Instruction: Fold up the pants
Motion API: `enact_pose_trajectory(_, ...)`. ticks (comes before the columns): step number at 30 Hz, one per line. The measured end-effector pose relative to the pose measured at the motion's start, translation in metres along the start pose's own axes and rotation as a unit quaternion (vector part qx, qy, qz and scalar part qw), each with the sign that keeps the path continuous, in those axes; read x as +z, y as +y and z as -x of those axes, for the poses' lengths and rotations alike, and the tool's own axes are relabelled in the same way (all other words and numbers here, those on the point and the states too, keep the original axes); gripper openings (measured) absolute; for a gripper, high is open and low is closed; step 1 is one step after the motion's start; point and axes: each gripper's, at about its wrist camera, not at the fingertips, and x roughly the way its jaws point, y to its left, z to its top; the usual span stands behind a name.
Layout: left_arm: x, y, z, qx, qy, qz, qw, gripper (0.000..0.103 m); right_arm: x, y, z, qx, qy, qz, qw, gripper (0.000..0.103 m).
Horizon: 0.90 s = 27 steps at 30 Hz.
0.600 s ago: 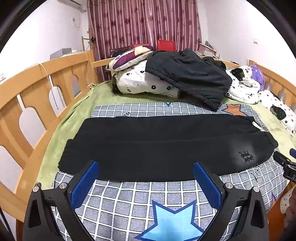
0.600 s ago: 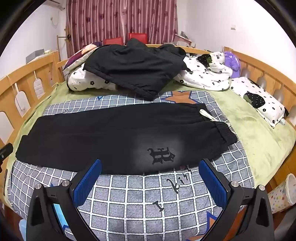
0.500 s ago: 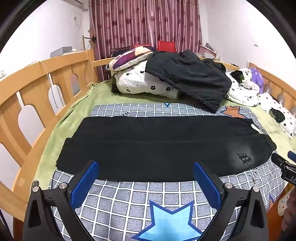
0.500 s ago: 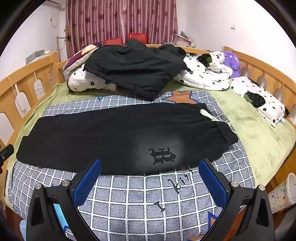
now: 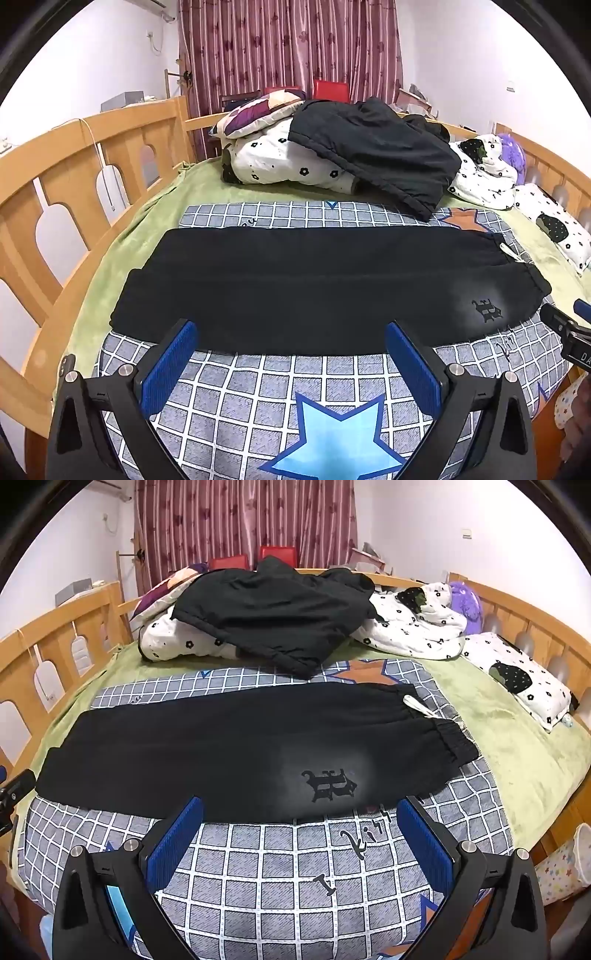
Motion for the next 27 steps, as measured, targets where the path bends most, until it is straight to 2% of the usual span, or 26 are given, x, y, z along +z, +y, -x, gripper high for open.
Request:
enact_pose_trajectory(13,0.004,0.013,0.000,-0.004,0.001,0.023,0.9997,0.102,0.007,0.006,0.003,0.003,-0.007,0.008,1.000,0.103)
enact_pose_trajectory(27,0.004,0.014,-0.001,-0.005,0.000,0.021,0.9998,0.102,0.009,0.009,0.003,0.008,-0.007,0.005,1.000,0.103)
